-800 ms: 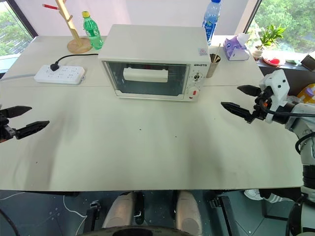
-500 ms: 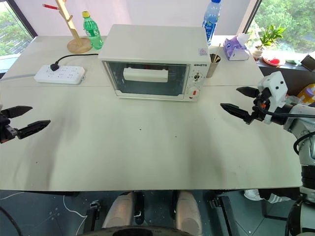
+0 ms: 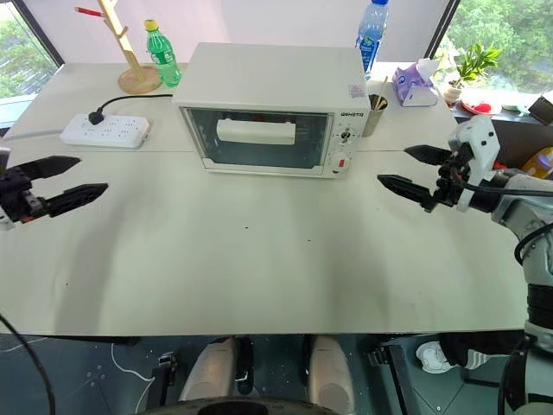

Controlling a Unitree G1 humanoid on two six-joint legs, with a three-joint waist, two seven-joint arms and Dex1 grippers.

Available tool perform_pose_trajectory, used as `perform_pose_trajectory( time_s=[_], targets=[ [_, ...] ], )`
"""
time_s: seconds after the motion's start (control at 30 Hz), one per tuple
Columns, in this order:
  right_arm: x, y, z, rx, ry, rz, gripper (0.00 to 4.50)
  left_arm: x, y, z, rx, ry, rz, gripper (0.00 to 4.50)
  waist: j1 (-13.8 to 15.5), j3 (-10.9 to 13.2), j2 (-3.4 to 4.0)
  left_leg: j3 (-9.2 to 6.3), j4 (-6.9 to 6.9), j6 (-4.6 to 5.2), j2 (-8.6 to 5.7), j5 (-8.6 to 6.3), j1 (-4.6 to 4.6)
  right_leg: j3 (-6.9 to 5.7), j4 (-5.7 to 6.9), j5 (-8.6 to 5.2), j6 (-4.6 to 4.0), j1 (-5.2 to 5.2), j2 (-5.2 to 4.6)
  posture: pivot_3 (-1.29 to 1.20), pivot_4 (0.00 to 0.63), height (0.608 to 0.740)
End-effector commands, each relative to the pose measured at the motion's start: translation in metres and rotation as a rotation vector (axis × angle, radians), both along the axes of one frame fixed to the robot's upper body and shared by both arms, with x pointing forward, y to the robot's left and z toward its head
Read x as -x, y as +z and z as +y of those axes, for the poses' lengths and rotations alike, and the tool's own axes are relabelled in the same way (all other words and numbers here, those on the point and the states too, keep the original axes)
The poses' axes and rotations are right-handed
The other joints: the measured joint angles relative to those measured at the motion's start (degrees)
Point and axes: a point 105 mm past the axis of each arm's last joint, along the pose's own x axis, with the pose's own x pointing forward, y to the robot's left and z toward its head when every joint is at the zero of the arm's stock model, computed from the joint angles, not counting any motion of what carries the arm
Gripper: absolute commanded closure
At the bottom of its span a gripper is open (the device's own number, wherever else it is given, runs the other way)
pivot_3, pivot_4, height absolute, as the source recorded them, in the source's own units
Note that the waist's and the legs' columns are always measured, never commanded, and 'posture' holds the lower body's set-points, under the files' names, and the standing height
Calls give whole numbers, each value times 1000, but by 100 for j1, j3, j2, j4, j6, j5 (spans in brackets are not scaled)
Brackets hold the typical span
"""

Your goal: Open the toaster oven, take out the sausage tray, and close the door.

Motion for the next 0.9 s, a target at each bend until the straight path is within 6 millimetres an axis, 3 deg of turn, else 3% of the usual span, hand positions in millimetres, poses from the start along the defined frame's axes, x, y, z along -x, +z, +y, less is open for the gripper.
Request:
perform_pose_trajectory(
  time_s=[0.03,0.27,0.47,0.63,0.9],
  targets=[
    [7,17,37,-29,135,-38,0,0,21,-31,2,-163,-27,100,1,0,0,-1,0,0,0,0,0,0,0,0,0,0,2,0,150,722],
    [-1,14,82,-77,249,-24,0,-13,32,-68,-21,-348,-26,100,0,-1,-1,-2,2,0,-2,1,-1,1,1,1,1,1,10,0,150,722],
    [-15,1,119,-72,315,-11,0,-24,34,-80,-38,-389,-37,100,-7,0,-2,-4,4,1,0,1,-3,2,2,1,1,1,16,0,150,722],
    [-39,0,132,-75,297,-25,0,-26,34,-82,-38,-396,-41,100,-26,0,-2,-5,5,1,1,2,-3,3,4,1,0,0,19,0,150,722],
    [-45,6,148,-70,357,-54,0,-24,37,-81,-34,-393,-51,100,-14,0,-2,-8,5,0,0,2,-5,3,6,1,1,1,19,0,150,722]
  ],
)
